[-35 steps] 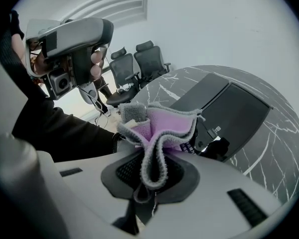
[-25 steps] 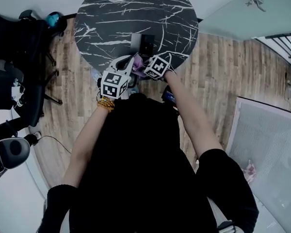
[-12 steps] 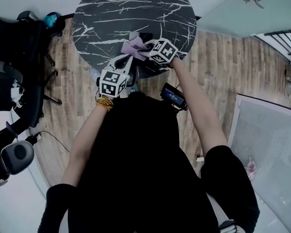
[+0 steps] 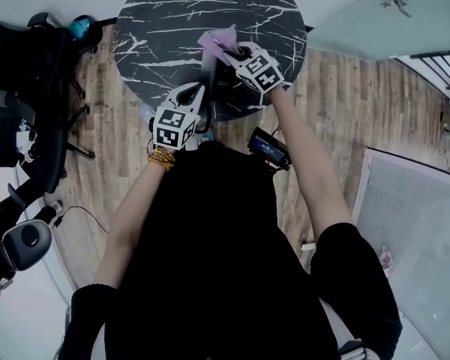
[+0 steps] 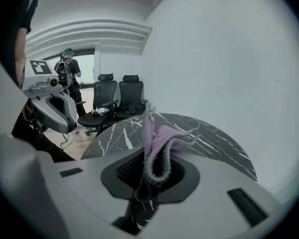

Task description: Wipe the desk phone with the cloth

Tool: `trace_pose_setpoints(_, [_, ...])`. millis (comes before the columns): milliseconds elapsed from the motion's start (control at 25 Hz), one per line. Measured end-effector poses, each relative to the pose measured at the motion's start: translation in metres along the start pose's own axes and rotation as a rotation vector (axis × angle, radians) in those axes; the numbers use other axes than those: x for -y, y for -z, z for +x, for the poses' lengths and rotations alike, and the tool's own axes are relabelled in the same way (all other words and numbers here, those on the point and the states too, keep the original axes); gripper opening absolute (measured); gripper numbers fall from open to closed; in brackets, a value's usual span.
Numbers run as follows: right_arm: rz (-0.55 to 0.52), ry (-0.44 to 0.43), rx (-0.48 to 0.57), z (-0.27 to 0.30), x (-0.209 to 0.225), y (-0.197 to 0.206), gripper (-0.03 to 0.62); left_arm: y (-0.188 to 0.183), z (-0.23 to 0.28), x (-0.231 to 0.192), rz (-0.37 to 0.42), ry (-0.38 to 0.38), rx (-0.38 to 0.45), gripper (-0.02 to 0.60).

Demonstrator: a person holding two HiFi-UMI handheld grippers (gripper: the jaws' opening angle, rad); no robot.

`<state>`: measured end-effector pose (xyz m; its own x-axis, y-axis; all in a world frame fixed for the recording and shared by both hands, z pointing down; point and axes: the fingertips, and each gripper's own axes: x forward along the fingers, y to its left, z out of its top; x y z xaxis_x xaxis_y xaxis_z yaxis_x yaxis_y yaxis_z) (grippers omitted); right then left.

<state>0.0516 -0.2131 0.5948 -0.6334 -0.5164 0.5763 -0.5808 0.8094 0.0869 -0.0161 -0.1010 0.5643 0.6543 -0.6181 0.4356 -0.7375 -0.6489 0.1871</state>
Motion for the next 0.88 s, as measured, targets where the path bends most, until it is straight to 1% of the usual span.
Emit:
trace_pose_setpoints(80, [0.018, 0.042, -0.001, 0.000, 0.009, 0.004, 0.055, 0.001, -0.001, -0.002, -0.006, -0.007, -0.001, 0.014])
trace_pose_setpoints(200, [0.044, 0.068, -0.022, 0.001, 0.016, 0.014, 0.055, 0.003, -0.003, -0.005, -0.010, -0.014, -0.005, 0.014])
trace_pose_setpoints(280, [0.051, 0.066, -0.042, 0.003, 0.016, 0.021, 0.055, 0.004, -0.003, -0.006, -0.012, -0.016, -0.007, 0.014])
trace_pose_setpoints(400, [0.091, 0.059, -0.068, 0.008, 0.018, 0.034, 0.055, 0.003, -0.002, -0.006, -0.013, -0.014, -0.006, 0.014])
trace_pose_setpoints(560, [0.116, 0.053, -0.131, 0.015, 0.015, 0.055, 0.055, 0.004, -0.002, -0.005, -0.012, -0.011, -0.010, 0.014])
trace_pose_setpoints(680, [0.161, 0.066, -0.124, 0.017, 0.013, 0.060, 0.055, 0.005, -0.002, -0.005, -0.012, -0.011, -0.015, 0.014])
trace_pose_setpoints(760, [0.161, 0.068, -0.125, 0.018, 0.012, 0.062, 0.055, 0.005, -0.001, -0.005, -0.013, -0.011, -0.014, 0.014])
trace_pose_setpoints(880, [0.155, 0.047, -0.146, 0.019, 0.011, 0.062, 0.055, 0.004, 0.000, -0.005, -0.014, -0.009, -0.011, 0.014])
